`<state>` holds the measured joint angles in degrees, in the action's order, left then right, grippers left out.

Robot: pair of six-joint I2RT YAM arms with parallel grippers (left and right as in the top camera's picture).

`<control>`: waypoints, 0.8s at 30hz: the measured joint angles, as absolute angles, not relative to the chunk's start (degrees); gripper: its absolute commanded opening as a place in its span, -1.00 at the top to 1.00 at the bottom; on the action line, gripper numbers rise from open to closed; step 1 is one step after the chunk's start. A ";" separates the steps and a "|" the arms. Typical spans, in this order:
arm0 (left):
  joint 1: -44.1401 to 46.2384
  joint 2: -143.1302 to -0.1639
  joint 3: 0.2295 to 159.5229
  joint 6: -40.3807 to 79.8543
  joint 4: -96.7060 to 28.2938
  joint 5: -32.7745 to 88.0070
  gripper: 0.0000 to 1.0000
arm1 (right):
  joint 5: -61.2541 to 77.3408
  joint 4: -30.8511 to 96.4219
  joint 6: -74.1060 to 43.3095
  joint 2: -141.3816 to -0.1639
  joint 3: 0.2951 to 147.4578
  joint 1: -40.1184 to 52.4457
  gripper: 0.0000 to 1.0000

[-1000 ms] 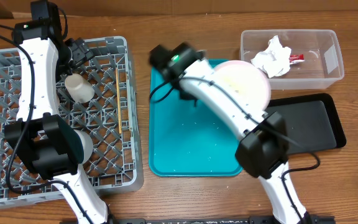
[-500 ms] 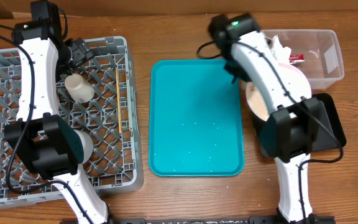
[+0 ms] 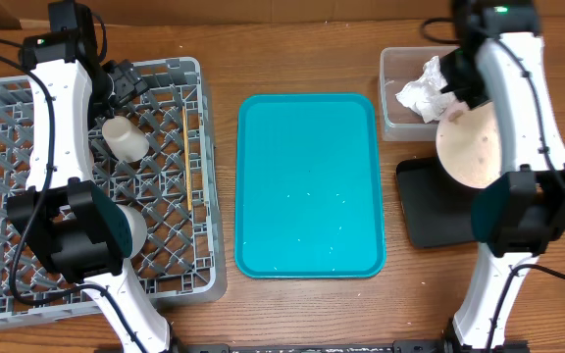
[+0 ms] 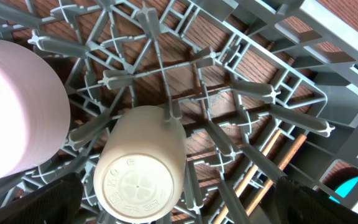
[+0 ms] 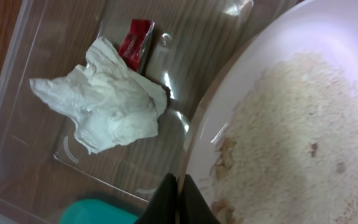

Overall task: Sort waste into correct bins and load items into the dishwasher
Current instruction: 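Carry the plate right over the black tray and tilt it, then hold the plate tilted to pour the rice onto the black tray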

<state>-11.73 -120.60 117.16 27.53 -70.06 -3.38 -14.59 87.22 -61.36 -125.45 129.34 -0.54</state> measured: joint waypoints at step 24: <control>-11.73 -120.60 117.16 27.53 -70.06 -3.38 -1.00 | 20.18 85.69 -55.48 -125.43 129.34 -14.96 0.93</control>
<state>-11.73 -120.60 117.16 27.53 -70.06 -3.38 20.18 85.69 -55.48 -125.43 129.34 -14.96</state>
